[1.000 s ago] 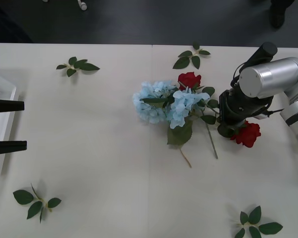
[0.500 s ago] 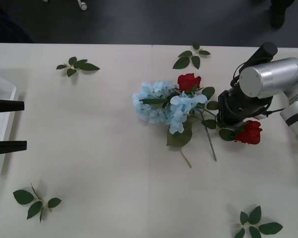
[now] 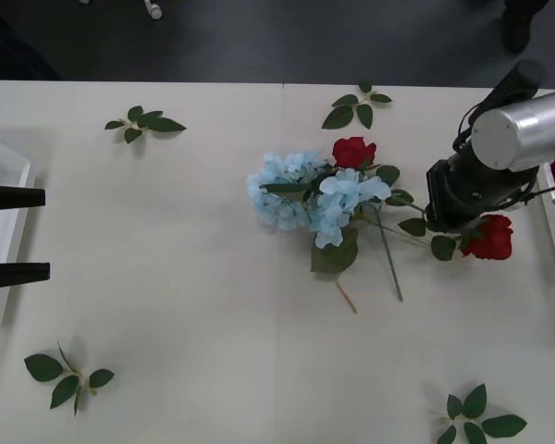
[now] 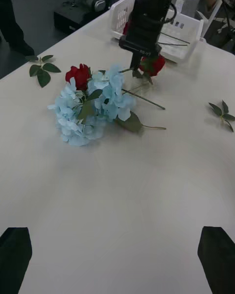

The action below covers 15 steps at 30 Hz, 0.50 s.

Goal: Put the red flowers into the right box and the blue flowers into the left box

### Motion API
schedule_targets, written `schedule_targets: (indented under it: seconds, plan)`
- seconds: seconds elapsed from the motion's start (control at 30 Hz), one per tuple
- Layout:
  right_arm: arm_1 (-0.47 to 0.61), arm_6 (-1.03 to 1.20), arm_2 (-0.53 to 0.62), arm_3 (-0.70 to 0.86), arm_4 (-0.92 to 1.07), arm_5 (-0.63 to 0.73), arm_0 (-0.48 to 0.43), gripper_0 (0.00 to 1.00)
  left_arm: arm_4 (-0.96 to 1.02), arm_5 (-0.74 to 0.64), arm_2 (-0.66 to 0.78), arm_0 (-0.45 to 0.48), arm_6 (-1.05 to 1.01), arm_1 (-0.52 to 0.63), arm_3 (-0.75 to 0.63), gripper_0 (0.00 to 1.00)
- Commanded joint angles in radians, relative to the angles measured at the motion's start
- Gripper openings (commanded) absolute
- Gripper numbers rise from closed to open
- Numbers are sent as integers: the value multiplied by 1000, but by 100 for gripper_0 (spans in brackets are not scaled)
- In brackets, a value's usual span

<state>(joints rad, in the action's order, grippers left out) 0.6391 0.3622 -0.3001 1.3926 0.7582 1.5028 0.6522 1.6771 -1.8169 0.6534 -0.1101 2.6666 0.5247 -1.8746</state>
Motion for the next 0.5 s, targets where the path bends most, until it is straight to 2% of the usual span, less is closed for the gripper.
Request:
schedule_targets:
  seconds: [0.03, 0.27, 0.5]
  plan:
    - [116, -61, 67, 112, 92, 59, 7, 0, 3, 10, 12, -14, 39, 17, -11, 100]
    - [252, -235, 220, 195, 260, 217, 26, 0, 3, 10, 12, -14, 39, 17, -11, 100]
    - [396, -493, 335, 174, 377, 248, 26, 0, 3, 10, 12, -14, 39, 17, -11, 100]
